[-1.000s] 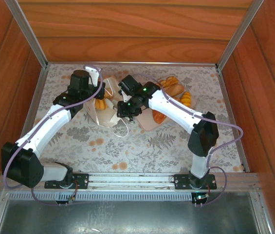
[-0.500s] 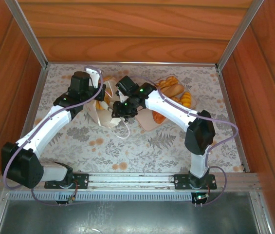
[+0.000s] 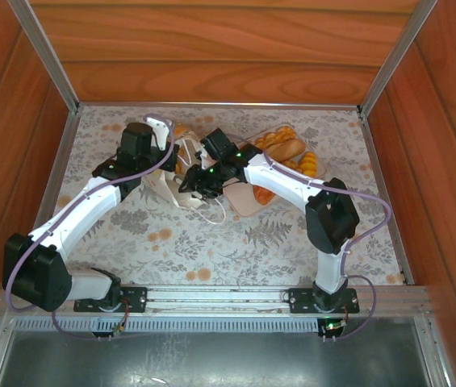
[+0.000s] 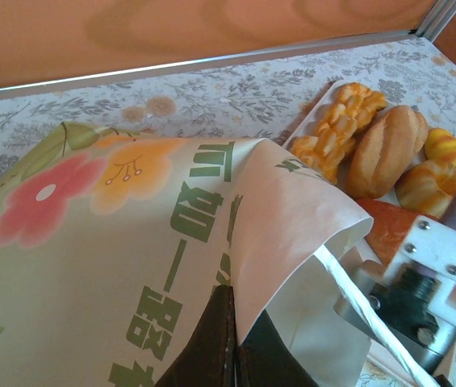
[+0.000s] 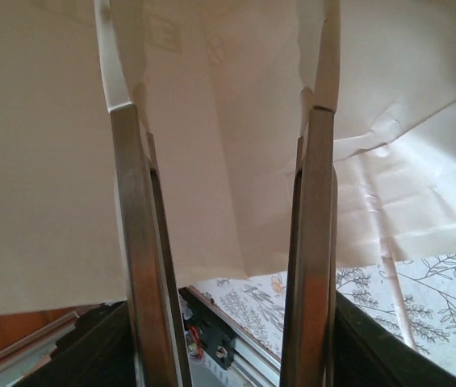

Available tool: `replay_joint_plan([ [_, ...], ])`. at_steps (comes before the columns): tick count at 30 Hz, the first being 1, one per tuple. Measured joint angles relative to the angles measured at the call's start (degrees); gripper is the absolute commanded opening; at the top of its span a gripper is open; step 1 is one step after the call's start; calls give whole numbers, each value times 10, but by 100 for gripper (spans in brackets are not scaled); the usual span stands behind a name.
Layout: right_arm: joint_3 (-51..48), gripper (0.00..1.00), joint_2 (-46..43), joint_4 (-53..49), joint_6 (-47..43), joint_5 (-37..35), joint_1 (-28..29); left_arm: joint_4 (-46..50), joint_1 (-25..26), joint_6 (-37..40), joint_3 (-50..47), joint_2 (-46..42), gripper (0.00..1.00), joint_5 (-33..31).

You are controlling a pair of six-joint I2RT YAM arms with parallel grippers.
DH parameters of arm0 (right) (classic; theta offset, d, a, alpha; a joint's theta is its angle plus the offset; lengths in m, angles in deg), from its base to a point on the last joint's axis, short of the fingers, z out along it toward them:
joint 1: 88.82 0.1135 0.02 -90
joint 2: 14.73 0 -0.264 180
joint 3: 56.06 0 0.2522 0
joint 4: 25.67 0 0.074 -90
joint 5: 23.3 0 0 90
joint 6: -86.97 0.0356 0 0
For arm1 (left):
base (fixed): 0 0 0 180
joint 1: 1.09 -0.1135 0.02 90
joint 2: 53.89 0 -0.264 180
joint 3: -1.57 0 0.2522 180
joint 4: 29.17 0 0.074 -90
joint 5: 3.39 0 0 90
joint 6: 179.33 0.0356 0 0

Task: Take the fake bread out of the paper bag

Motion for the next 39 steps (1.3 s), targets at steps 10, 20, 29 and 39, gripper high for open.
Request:
replay_joint_plan([
  [10, 0, 53, 11, 17, 24, 11, -12, 0, 3, 0, 0, 4, 0, -1],
  [20, -18, 53, 11, 4, 26, 6, -12, 0, 3, 1, 0, 4, 0, -1],
  [29, -18, 53, 11, 5, 32, 6, -20, -1, 3, 1, -3, 4, 0, 0],
  [39, 10, 51, 34, -6, 28, 2, -22, -4, 3, 7, -4, 4, 0, 1],
])
